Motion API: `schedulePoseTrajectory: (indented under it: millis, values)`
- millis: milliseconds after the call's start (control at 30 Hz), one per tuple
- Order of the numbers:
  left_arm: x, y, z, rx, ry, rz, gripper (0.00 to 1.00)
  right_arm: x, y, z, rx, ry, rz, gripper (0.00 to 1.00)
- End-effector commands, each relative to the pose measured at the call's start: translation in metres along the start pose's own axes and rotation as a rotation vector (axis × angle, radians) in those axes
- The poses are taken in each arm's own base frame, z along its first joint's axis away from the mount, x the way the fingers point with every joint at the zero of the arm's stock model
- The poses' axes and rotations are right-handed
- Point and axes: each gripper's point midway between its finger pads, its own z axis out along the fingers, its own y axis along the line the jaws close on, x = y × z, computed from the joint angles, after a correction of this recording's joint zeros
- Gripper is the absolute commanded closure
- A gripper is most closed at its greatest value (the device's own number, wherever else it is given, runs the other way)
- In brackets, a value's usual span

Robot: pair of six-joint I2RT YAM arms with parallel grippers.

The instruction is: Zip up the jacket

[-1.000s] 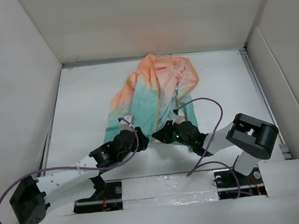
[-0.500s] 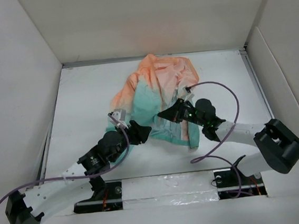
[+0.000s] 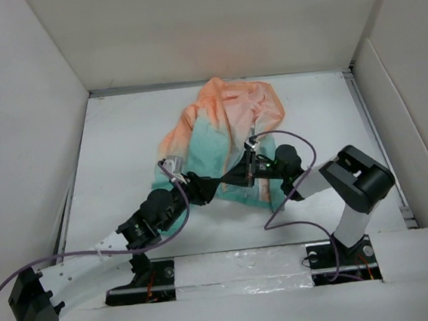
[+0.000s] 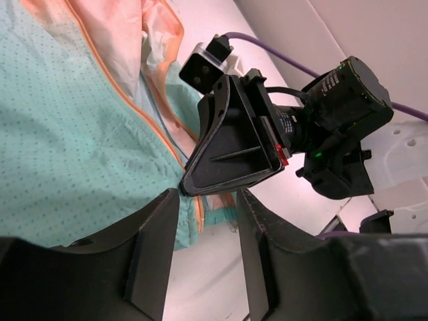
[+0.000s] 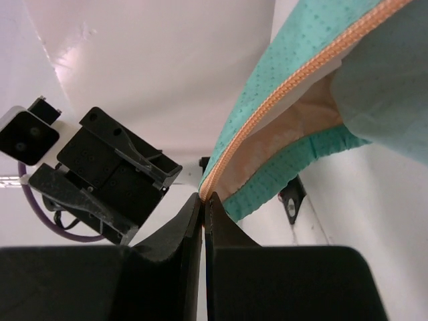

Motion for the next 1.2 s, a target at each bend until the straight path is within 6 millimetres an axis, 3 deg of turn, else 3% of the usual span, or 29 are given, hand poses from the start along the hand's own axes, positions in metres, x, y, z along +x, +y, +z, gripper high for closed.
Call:
schedulePoseTrajectory:
  millis: [0,100,333,533,667,733,1000,1167]
  values:
    - [-0.004,-0.001,-0.002,0.012,-0.022,-0.010,0.64,0.010,0.061,-0.015,-0.257,0.042,-0.157,1.00]
    - [0.004,0.001,-0.007,0.019,-0.007,-0.048,0.64,0.009,0.067,-0.014,-0.276,0.042,-0.156,1.00]
    - [0.028,0.001,-0.011,0.059,0.056,-0.116,0.53,0.007,0.082,-0.015,-0.323,0.039,-0.157,1.00]
    - [0.027,-0.002,-0.008,0.099,0.019,-0.154,0.45,0.008,0.086,-0.017,-0.369,0.046,-0.128,1.00]
    - [0.027,-0.003,-0.003,0.107,0.000,-0.167,0.46,0.008,0.088,-0.018,-0.372,0.040,-0.129,1.00]
    - [0.020,-0.001,0.000,0.104,-0.037,-0.187,0.53,0.009,0.093,-0.019,-0.381,0.042,-0.140,1.00]
    - [0.013,0.006,0.000,0.077,-0.096,-0.221,0.62,0.014,0.102,-0.020,-0.401,0.054,-0.155,1.00]
    - [0.025,0.014,0.000,0.047,-0.060,-0.234,0.62,0.016,0.108,-0.022,-0.413,0.057,-0.165,1.00]
